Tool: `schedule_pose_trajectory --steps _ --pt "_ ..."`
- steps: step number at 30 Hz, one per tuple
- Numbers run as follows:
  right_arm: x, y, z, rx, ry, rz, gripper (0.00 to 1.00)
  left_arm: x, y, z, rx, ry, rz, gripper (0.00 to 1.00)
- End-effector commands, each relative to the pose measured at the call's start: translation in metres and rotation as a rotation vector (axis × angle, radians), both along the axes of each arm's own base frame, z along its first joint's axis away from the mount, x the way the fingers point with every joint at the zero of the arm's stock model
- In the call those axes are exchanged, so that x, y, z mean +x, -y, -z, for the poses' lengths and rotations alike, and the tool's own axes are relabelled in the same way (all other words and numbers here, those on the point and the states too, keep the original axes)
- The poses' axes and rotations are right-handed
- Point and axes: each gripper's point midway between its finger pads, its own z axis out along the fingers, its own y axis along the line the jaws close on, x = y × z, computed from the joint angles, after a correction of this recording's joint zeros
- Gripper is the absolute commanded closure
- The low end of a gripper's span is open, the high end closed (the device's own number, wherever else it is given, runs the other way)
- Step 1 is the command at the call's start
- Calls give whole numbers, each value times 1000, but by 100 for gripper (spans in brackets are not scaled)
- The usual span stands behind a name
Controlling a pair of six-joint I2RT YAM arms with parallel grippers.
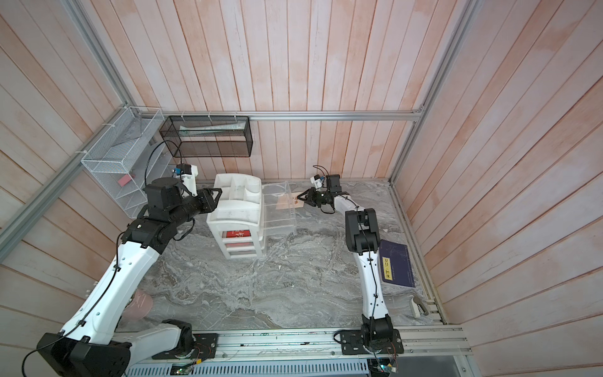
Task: Take the postcards out of the drawer
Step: Place the postcard at the center of the board.
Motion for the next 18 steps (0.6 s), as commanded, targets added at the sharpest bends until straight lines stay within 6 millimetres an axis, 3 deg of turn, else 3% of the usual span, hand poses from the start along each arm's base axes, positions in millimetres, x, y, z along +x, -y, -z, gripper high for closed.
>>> schedule_pose_trajectory --steps 1,9,18 --pt "9 10 2 -40 10 28 71 1 -6 -9 12 11 -24 57" --pt "17 32 7 -108 1 95 62 4 -8 -2 34 -8 -33 54" --pt "26 73 -13 -128 32 174 60 14 -16 12 83 -65 -74 52"
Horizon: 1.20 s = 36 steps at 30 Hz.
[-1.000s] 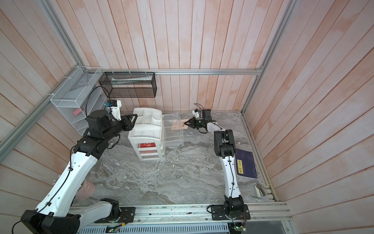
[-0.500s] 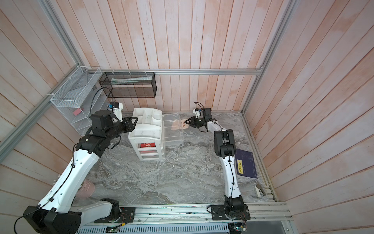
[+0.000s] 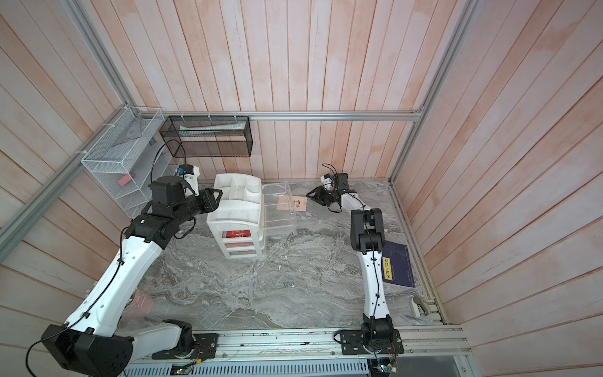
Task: Take the postcards out of the drawer
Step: Place the postcard at the center of the board, then close the drawer at the center of the board.
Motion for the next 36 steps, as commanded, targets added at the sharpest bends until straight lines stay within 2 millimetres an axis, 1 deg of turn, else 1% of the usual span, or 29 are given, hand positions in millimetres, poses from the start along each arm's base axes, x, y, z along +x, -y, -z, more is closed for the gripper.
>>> schedule_pose_trajectory --steps 1,4,7,12,15,17,21,27,36 --pt "3 24 -31 -31 56 40 60 7 -10 -1 42 -10 -35 52" --pt "-4 36 -48 -43 85 47 60 13 -15 4 59 -25 -47 51" --pt "-17 40 -64 -59 112 43 60 20 -20 10 80 -51 -56 51" --pt "-44 37 -92 -31 164 31 63 29 -24 22 118 -80 -54 52" --pt "-61 31 -103 -16 184 21 64 33 -26 29 132 -98 -52 55" --pt "-72 23 -112 1 199 7 65 36 -26 34 138 -111 -50 57" --pt "-90 2 -121 16 217 -28 65 40 -27 39 139 -115 -51 59" --pt "-109 -28 -124 34 223 -78 66 43 -27 47 144 -129 -51 60" --pt "-131 -54 -130 61 230 -122 66 44 -26 53 142 -144 -45 68"
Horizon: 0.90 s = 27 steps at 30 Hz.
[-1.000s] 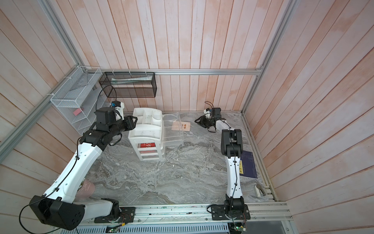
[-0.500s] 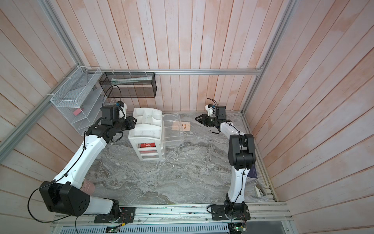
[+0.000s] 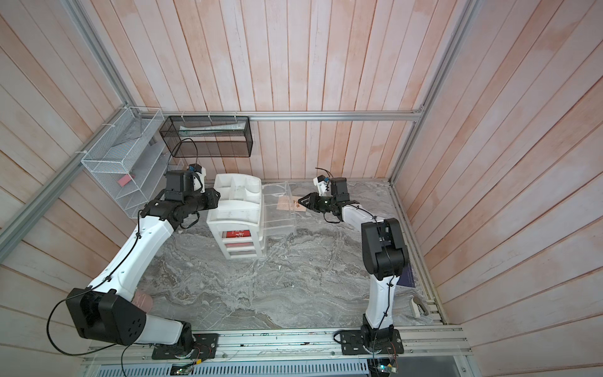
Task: Take the postcards out of the drawer
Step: Close the drawer at the center of the board.
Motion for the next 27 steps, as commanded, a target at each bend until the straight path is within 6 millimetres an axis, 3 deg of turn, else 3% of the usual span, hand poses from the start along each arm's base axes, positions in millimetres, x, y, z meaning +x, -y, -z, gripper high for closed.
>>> schedule_pose_trajectory --steps 1,19,24,27 --pt "-6 -10 -30 34 73 -23 66 6 -3 1 5 5 -6 68" --pt "-34 -62 -37 37 80 -137 66 5 -3 11 -9 -24 -23 77" --pt "-42 -77 -43 43 91 -171 67 5 -3 15 -18 -36 -28 86" --pt "-49 -84 -46 48 96 -187 67 5 -4 17 -20 -44 -35 87"
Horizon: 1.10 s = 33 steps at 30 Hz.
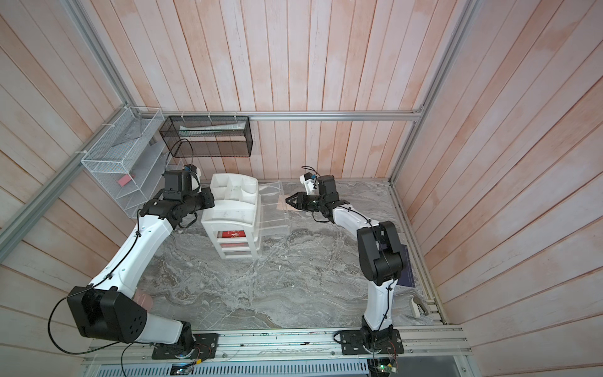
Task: Take the postcards out of the drawer
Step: Close the drawer at the center of the board.
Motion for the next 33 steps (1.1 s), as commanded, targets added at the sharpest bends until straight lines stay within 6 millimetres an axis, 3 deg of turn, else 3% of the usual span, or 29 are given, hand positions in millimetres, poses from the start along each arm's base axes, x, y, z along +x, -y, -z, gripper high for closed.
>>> schedule_pose_trajectory --steps 1,10,18,27,33 --pt "-27 -33 -16 30 16 -108 67 0 15 11 -35 -27 45 88" --pt "-40 -42 -19 42 14 -121 67 1 12 17 -31 -47 22 88" --pt "-34 -10 4 -6 -31 -34 68 -2 9 20 -23 -54 6 90" --pt "-57 -4 17 -32 -58 -44 68 -1 8 22 -24 -62 -1 92" --pt "-82 -16 21 -31 -67 -91 69 -1 8 23 -27 -63 -5 92"
